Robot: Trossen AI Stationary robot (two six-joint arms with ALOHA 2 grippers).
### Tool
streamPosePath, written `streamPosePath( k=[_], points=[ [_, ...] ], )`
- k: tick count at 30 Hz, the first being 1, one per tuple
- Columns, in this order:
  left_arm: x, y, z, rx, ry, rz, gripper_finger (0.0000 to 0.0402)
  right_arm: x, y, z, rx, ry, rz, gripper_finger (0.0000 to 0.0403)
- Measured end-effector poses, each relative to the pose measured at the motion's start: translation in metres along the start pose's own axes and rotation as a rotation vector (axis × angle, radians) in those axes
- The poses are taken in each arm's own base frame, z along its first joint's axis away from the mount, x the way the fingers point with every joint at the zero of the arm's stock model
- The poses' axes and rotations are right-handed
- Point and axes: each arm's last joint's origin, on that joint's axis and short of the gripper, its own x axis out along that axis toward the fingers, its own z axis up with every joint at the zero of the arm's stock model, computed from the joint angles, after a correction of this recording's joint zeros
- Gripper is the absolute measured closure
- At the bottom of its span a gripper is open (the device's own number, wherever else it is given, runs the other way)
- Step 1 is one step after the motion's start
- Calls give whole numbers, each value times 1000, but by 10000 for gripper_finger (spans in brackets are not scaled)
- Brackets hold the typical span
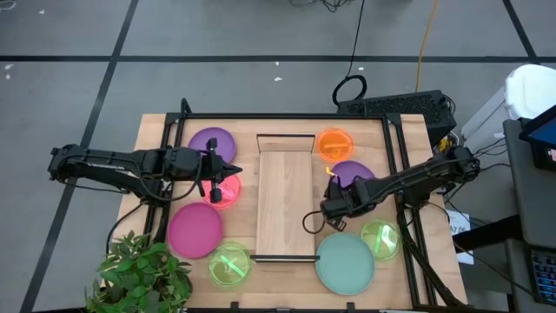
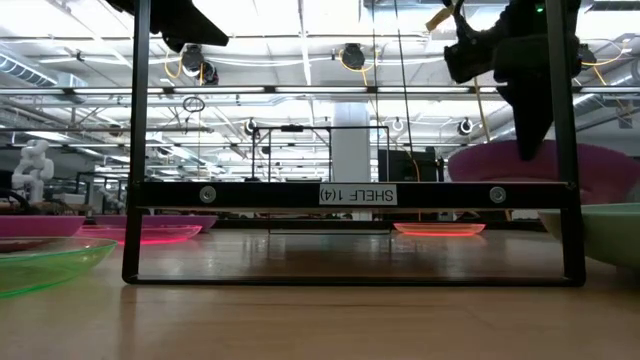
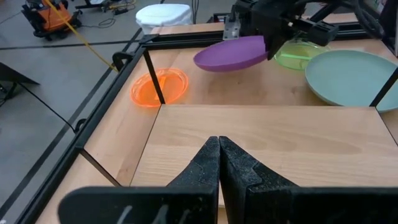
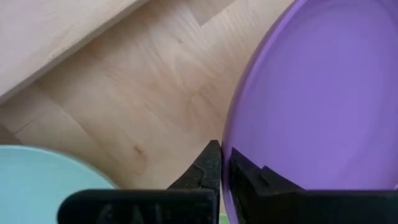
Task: Place and stack plates onto a shelf
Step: Put the right large purple plate on the shelf
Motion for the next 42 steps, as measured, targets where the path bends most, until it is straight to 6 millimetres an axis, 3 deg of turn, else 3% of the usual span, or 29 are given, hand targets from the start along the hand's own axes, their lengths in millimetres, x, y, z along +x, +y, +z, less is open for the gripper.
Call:
streamPosePath(
  k=[7, 20, 26, 42],
  points=[
    [0, 0, 0, 0, -1, 0, 398, -3, 6, -2, -155, -54, -1, 401],
    [0, 0, 0, -8, -1, -1, 398, -30, 21, 5, -365, -278, -37, 401],
    [0, -1, 0, -27, -1, -3, 398, -33, 29, 6, -564, -344, -22, 401],
    [-2, -10, 1, -9, -7, -49, 388, -38, 41, 16, -891, -496, -15, 401]
  ],
)
